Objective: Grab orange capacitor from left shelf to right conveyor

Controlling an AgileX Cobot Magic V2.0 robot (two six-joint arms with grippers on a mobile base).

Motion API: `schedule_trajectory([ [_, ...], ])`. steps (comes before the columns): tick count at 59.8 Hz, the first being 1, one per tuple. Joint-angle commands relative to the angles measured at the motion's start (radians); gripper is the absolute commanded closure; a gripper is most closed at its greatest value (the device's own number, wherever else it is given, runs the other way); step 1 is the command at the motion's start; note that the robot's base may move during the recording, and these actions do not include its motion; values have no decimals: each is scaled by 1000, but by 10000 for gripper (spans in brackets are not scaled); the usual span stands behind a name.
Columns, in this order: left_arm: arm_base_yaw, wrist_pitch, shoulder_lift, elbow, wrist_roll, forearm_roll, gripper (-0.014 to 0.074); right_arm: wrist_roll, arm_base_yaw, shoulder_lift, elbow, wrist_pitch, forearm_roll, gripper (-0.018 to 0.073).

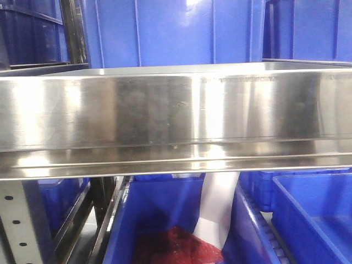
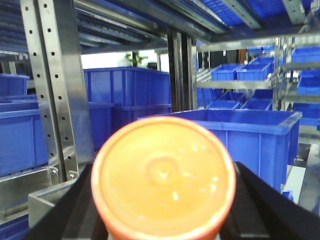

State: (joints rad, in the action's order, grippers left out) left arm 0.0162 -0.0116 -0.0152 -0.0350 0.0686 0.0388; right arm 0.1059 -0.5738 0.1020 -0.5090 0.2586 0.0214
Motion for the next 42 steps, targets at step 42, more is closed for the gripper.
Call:
schedule_trajectory([
  [42, 1, 90, -9, -22, 2, -1, 722, -7, 1, -134, 129, -320, -35, 512],
])
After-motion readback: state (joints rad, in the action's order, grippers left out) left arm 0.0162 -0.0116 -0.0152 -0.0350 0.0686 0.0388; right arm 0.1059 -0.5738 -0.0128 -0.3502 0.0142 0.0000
